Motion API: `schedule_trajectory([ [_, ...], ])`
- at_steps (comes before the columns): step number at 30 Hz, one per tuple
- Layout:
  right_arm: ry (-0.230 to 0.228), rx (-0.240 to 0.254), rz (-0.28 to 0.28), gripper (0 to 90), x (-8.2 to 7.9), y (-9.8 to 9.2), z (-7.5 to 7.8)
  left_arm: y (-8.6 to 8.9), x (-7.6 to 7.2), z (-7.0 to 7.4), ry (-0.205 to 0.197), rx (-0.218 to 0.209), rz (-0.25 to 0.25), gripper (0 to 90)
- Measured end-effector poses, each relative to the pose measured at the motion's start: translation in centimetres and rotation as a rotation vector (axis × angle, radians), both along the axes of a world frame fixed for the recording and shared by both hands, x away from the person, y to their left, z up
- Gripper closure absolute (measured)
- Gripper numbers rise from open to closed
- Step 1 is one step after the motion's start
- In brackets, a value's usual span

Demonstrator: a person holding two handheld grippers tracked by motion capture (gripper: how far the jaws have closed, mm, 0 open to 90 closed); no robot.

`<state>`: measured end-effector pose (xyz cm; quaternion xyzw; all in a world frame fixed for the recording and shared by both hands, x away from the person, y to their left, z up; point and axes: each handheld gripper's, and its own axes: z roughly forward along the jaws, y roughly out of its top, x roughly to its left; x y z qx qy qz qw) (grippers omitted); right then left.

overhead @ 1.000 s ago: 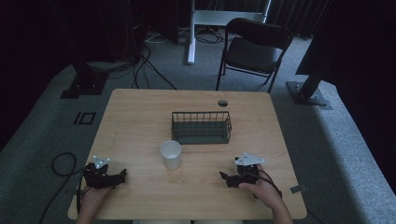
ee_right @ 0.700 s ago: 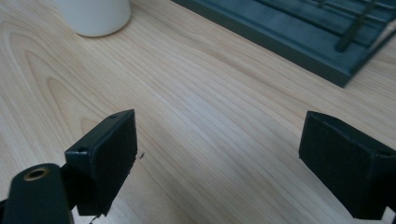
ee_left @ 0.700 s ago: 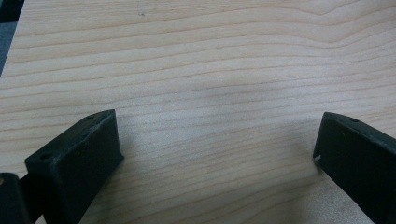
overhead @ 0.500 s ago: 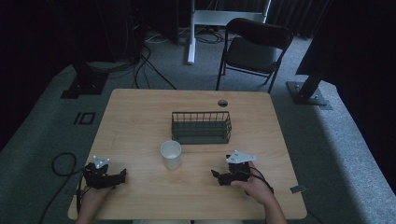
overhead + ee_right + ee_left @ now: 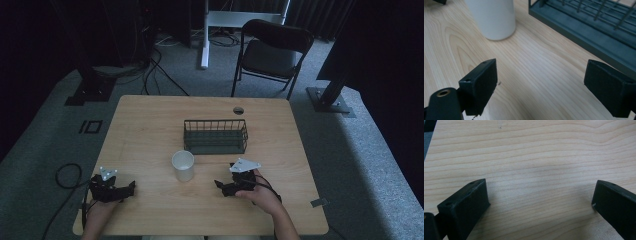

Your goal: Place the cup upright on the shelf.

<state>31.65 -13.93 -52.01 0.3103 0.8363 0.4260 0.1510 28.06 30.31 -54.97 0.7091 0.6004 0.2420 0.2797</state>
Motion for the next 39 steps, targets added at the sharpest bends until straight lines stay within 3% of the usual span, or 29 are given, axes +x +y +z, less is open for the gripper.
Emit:
schedule_trajectory([
  [39, -0.043, 0.075, 0.152, 11.3, 1.0, 8.1, 1.3, 0.0, 0.0, 0.0, 0.0, -0.001, 0.001, 0.9],
])
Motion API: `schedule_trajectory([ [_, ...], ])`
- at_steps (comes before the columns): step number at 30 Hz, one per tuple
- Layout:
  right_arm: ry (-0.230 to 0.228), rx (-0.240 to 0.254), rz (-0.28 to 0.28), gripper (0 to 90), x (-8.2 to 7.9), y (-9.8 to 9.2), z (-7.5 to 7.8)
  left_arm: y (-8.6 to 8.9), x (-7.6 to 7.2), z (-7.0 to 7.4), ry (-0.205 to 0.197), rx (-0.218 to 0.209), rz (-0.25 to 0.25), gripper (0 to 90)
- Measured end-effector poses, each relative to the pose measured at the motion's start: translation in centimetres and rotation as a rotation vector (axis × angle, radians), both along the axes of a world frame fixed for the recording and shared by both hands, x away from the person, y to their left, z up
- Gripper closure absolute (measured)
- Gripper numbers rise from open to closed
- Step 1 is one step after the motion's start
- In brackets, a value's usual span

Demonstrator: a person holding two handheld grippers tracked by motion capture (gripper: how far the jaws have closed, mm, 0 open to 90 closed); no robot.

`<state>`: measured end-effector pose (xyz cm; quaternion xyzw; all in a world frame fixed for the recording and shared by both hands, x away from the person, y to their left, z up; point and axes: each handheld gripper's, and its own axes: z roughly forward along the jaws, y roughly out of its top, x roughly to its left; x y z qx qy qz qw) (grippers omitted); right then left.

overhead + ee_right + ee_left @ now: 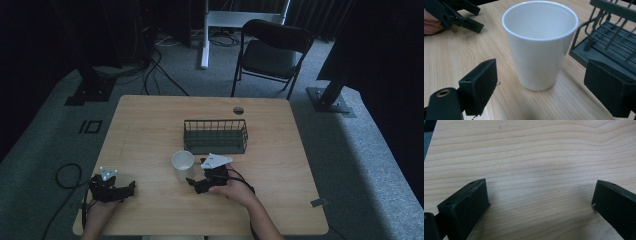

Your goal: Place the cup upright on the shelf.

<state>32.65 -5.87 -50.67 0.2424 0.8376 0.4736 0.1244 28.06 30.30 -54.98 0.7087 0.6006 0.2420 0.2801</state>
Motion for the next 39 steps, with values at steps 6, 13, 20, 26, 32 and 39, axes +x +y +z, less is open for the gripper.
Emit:
schedule_trajectory([
  [6, 0.002, -0.001, 0.007, 11.3, 0.3, 1.0, -0.1, 0.0, 0.0, 0.0, 0.0, 0.0, -0.006, 0.9],
  [13, -0.009, 0.011, 0.017, 11.4, 0.7, 2.2, -0.1, 0.0, 0.0, 0.0, 0.0, 0.0, -0.006, 0.9],
  [20, -0.02, 0.019, 0.011, 11.4, 1.3, 3.0, 0.3, 0.0, 0.0, 0.0, 0.0, -0.001, -0.006, 0.9],
  [26, -0.033, 0.025, 0.007, 11.4, 1.7, 3.6, 0.5, 0.0, 0.0, 0.0, 0.0, -0.001, -0.006, 0.9],
  [32, -0.04, 0.027, 0.009, 11.3, 2.0, 4.2, 0.5, 0.0, 0.0, 0.0, 0.0, -0.001, -0.006, 0.9],
  [39, -0.038, 0.023, -0.001, 16.1, 2.1, 4.6, 0.3, 0.0, 0.0, 0.0, 0.0, -0.001, -0.006, 0.9],
])
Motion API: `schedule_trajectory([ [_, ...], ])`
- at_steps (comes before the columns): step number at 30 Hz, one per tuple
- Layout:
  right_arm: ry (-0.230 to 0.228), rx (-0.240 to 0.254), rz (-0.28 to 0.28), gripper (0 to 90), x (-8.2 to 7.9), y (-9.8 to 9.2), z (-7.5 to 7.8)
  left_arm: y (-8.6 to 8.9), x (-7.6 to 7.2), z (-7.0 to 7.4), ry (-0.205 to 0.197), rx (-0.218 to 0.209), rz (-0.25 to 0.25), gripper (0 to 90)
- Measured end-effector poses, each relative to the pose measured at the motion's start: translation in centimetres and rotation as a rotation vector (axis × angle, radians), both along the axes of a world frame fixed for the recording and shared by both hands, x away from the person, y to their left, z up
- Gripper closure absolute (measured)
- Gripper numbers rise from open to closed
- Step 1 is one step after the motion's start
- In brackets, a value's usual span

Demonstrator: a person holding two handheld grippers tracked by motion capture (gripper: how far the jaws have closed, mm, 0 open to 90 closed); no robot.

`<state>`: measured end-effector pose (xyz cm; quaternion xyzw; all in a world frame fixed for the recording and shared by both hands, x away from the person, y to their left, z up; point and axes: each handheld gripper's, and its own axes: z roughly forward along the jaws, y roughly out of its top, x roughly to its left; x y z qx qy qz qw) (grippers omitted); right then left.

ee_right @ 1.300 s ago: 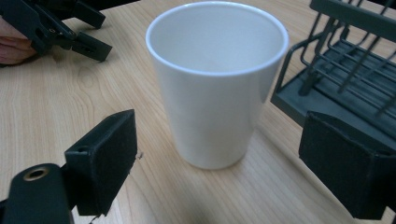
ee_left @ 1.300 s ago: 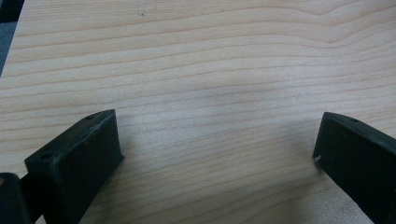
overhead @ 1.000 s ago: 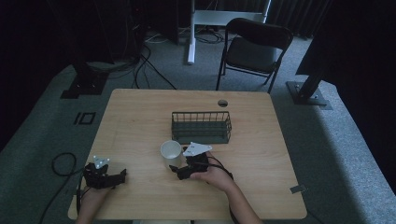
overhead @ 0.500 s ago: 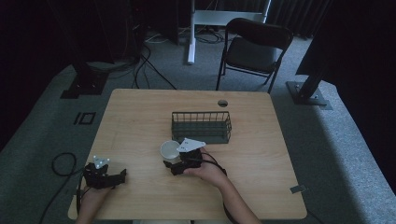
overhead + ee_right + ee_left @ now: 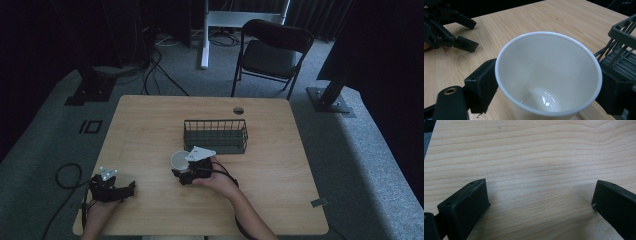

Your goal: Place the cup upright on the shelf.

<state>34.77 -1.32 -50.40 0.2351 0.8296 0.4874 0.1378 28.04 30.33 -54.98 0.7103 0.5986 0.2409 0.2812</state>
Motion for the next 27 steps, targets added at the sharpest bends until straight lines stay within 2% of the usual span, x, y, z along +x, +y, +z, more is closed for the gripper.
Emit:
schedule_trajectory([
  [1, -0.002, 0.004, -0.005, 19.2, 0.0, 0.0, 0.0, 0.0, 0.0, 0.0, 0.0, 0.0, 0.0, 0.9],
  [10, 0.001, 0.001, -0.004, 20.1, 0.0, 0.0, 0.6, 0.0, 0.0, 0.0, 0.0, 0.0, 0.0, 0.9],
  [13, -0.015, -0.001, -0.001, 20.1, -0.1, -0.1, 1.2, 0.0, 0.0, 0.0, 0.0, 0.0, 0.0, 1.0],
  [27, -0.033, 0.032, 0.044, 20.1, 0.0, 0.0, 4.6, 0.0, 0.0, 0.0, 0.0, 0.0, 0.0, 0.9],
])
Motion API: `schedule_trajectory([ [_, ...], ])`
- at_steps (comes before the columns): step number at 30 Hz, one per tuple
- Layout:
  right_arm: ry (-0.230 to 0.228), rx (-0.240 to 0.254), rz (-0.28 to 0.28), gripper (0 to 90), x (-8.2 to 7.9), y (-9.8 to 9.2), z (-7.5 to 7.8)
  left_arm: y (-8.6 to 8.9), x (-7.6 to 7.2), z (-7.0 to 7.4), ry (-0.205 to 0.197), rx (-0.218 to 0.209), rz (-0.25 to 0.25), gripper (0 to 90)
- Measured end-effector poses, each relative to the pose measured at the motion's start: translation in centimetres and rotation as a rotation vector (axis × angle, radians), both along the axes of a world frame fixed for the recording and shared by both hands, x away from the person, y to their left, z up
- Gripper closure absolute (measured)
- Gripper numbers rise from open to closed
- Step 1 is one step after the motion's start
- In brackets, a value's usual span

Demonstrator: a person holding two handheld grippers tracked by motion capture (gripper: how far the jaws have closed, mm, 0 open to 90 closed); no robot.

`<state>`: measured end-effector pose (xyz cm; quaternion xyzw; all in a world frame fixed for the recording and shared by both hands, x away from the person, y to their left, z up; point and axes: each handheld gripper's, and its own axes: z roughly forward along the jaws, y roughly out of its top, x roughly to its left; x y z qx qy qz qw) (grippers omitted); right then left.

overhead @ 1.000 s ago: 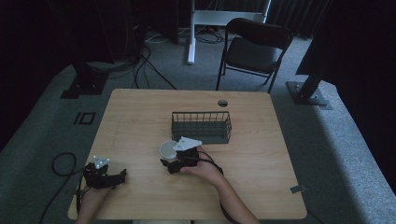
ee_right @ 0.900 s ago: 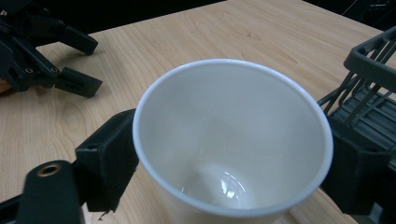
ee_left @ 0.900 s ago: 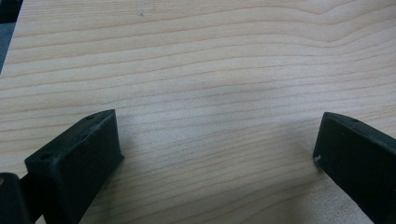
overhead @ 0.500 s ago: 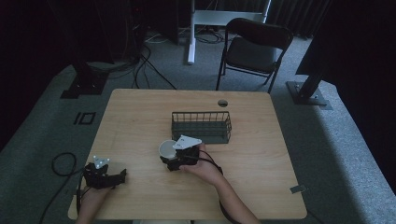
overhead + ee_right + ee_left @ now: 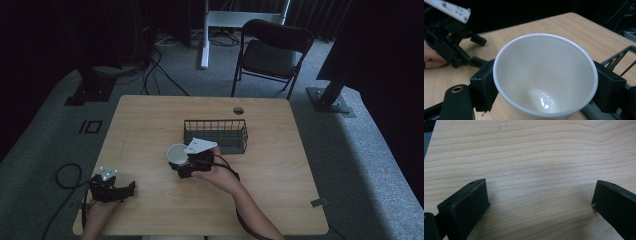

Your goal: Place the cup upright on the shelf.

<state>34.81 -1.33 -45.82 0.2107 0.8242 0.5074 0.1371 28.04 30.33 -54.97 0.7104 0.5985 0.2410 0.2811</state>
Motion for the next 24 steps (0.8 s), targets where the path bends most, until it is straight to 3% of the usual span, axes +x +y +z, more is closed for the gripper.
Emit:
schedule_trajectory([
  [12, -0.046, 0.047, -0.051, 20.1, 0.7, -1.0, 2.8, 0.0, 0.0, 0.0, 0.001, -0.001, 0.0, 0.9],
  [24, -0.093, 0.044, -0.109, 20.2, 1.5, -2.7, 5.3, 0.0, 0.0, 0.0, 0.0, 0.0, 0.0, 0.9],
])
